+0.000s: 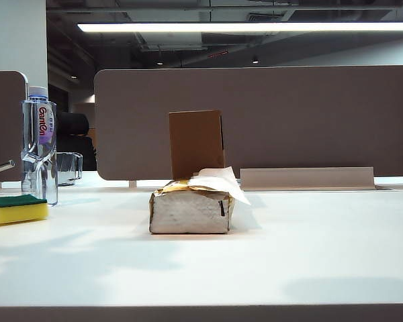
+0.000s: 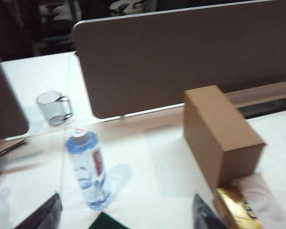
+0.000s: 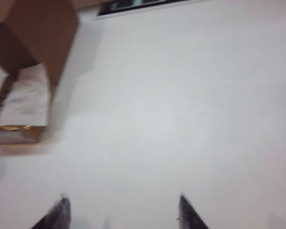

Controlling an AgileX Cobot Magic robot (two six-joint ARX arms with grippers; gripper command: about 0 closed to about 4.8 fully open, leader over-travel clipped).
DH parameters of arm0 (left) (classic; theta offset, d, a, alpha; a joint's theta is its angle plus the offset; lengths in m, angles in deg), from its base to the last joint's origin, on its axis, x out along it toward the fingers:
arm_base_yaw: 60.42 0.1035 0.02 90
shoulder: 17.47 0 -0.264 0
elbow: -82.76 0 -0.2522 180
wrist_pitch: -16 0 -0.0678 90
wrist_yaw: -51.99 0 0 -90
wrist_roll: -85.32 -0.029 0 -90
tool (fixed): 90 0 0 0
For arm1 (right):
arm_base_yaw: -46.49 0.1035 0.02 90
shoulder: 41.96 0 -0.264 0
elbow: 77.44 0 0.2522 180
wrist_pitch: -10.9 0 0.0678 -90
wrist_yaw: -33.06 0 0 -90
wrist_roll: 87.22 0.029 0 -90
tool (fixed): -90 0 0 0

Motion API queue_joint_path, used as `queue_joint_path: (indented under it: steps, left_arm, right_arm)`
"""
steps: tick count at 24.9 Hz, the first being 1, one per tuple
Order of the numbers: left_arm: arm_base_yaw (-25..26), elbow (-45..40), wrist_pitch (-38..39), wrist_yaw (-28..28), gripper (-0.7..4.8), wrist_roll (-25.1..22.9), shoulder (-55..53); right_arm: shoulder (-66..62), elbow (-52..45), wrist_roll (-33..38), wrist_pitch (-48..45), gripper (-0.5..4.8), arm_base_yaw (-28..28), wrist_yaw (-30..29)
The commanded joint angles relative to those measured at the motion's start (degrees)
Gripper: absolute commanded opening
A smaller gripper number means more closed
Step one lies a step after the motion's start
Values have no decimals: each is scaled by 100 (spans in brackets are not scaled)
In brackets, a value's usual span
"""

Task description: Move the sponge from right to left to wipe the table, avoiding obstacles on the table, and finally reaching the bottle of mineral water.

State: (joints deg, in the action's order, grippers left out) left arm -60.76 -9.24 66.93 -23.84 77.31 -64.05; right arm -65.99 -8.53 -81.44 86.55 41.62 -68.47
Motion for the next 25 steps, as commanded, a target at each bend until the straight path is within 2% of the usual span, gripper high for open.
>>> queue_joint_path:
  steps: [1, 4, 8, 15, 19, 21, 25]
  left_arm:
    - [-407, -22, 116, -479, 344, -105, 181]
    - [-627, -195, 127, -741, 341, -162, 457]
    - [-638, -828, 94, -992, 339, -46, 1161]
    - [-638, -1696, 87, -992, 335, 4, 1967]
    - [-638, -2017, 68, -994, 334, 4, 2175]
    - [-638, -2269, -96, -994, 331, -7, 2245]
    - [-638, -2627, -529, -988, 330, 81, 2293]
  right_arm:
    - [170, 17, -201, -181, 292, 0, 555]
    - [319, 17, -302, -295, 290, 0, 664]
    - [463, 11, -302, -345, 249, 0, 693]
    - [468, -11, -304, -367, 249, 0, 691]
    - [549, -157, -304, -588, 227, 0, 688]
    - [706, -348, -302, -892, 205, 0, 669]
    - [903, -599, -304, -1130, 201, 0, 669]
